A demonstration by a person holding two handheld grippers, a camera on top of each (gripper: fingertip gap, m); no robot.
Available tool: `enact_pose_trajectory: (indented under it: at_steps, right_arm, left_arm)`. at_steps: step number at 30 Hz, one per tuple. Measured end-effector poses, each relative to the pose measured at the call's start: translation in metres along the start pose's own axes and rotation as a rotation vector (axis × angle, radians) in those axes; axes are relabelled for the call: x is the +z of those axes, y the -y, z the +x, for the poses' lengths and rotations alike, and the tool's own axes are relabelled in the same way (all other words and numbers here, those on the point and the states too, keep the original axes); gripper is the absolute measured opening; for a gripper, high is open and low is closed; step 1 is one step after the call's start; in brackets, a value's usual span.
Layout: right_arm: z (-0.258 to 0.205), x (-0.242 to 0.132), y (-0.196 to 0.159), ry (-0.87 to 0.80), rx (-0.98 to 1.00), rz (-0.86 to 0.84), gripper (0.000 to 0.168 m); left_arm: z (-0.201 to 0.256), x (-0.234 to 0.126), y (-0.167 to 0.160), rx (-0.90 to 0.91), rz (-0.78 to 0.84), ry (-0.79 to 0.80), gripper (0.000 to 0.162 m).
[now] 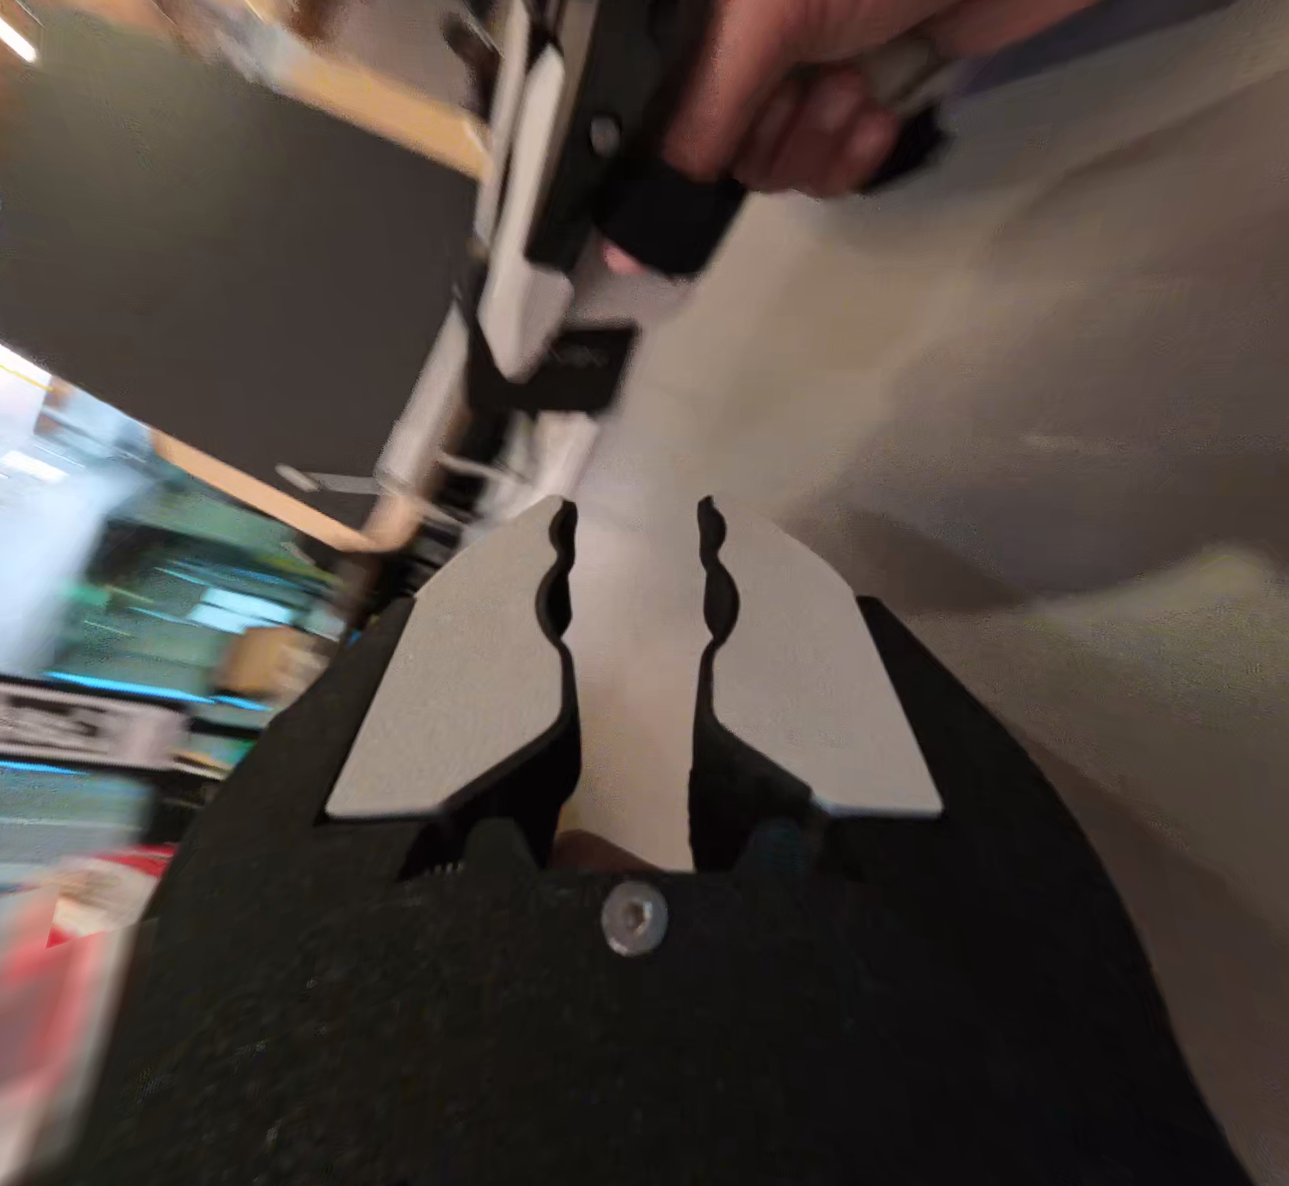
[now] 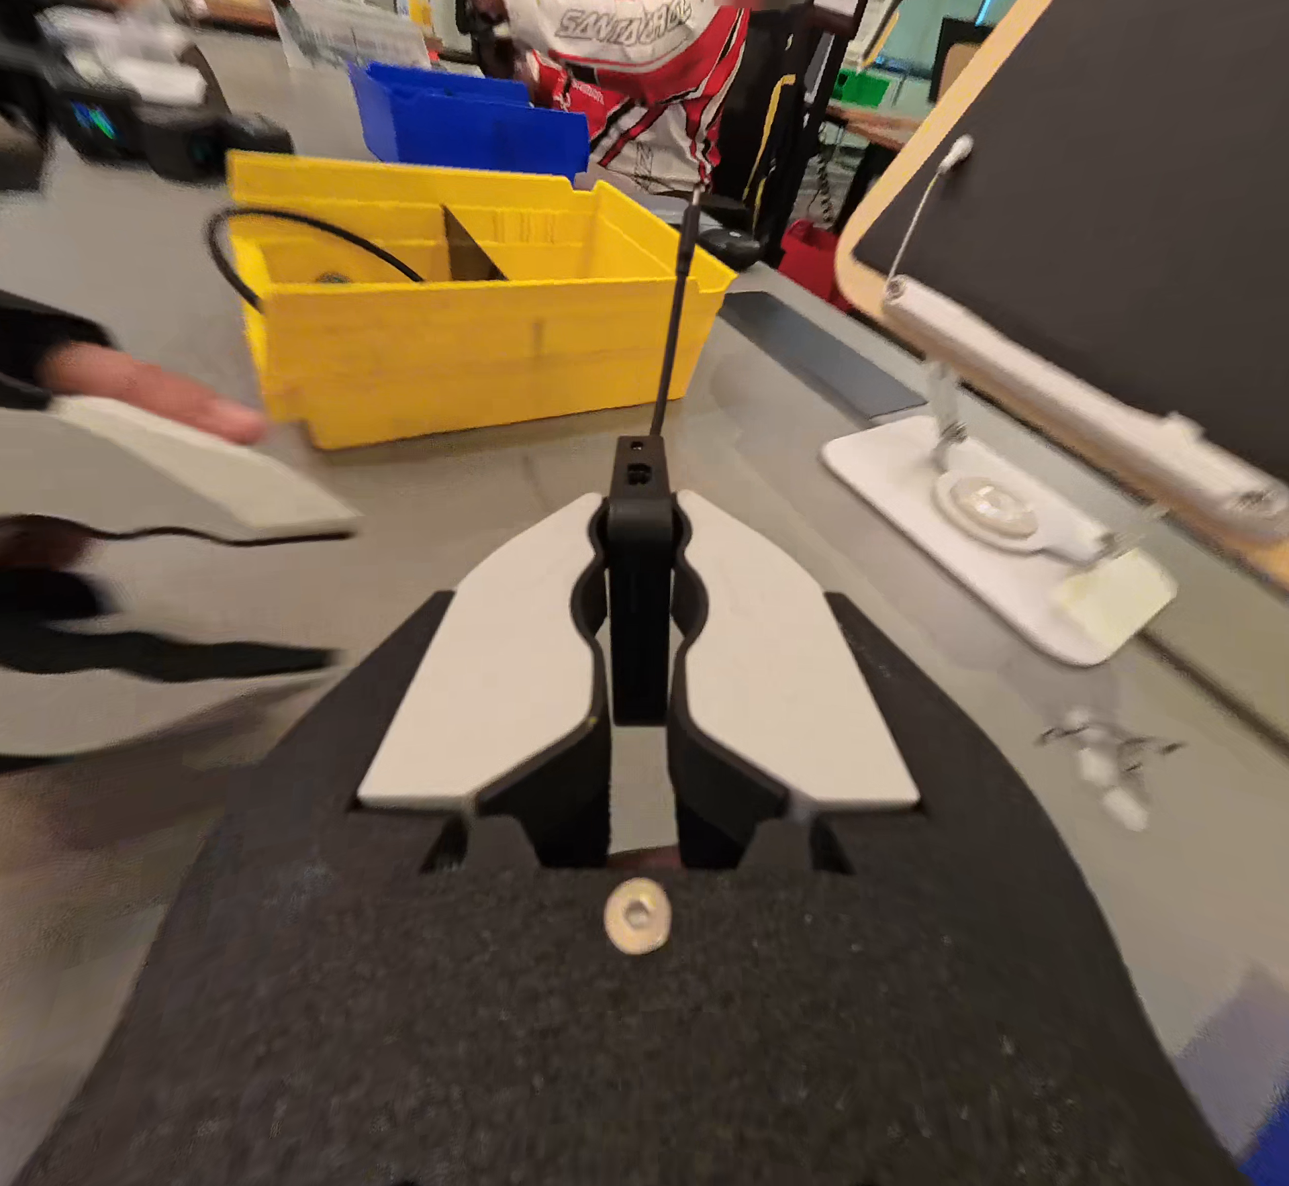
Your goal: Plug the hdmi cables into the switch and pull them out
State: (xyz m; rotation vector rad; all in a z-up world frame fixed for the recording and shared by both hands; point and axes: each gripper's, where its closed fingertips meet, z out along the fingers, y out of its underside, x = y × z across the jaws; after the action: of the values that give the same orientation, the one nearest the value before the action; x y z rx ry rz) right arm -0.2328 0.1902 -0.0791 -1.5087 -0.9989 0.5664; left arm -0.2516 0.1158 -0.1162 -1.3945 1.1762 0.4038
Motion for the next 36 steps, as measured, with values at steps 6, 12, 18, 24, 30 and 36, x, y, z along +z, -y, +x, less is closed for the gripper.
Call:
enact_pose_trajectory:
  at_steps: [6,12,18,24,30,36]
  right_arm:
    - [0.031,0.043,-0.016,-0.113,-0.434,-0.009,0.013]
    - [0.023,0.05,-0.039,-0.188,-0.677,0.039,0.013]
    - [0.025,0.034,-0.042,-0.159,-0.664,0.076,0.013]
    - [0.029,0.007,-0.058,-0.134,-0.751,0.051,0.013]
    - [0.024,0.006,-0.055,-0.103,-0.74,0.08,0.013]
    - [0.032,0.004,-0.054,-0.122,-0.687,0.076,0.013]
  left_arm:
    - [0.055,-0.072,-0.037,-0.857,-0.167,-0.509,0.034]
    - [0.03,-0.108,-0.087,-1.312,-0.157,-0.397,0.035]
    - [-0.017,-0.118,-0.162,-1.176,-0.292,-0.053,0.035]
    - [-0.02,-0.123,-0.175,-1.209,-0.31,-0.019,0.035]
    - [-0.011,-0.119,-0.172,-1.182,-0.328,-0.06,0.035]
    - [-0.023,-0.124,-0.128,-1.143,-0.083,-0.342,0.034]
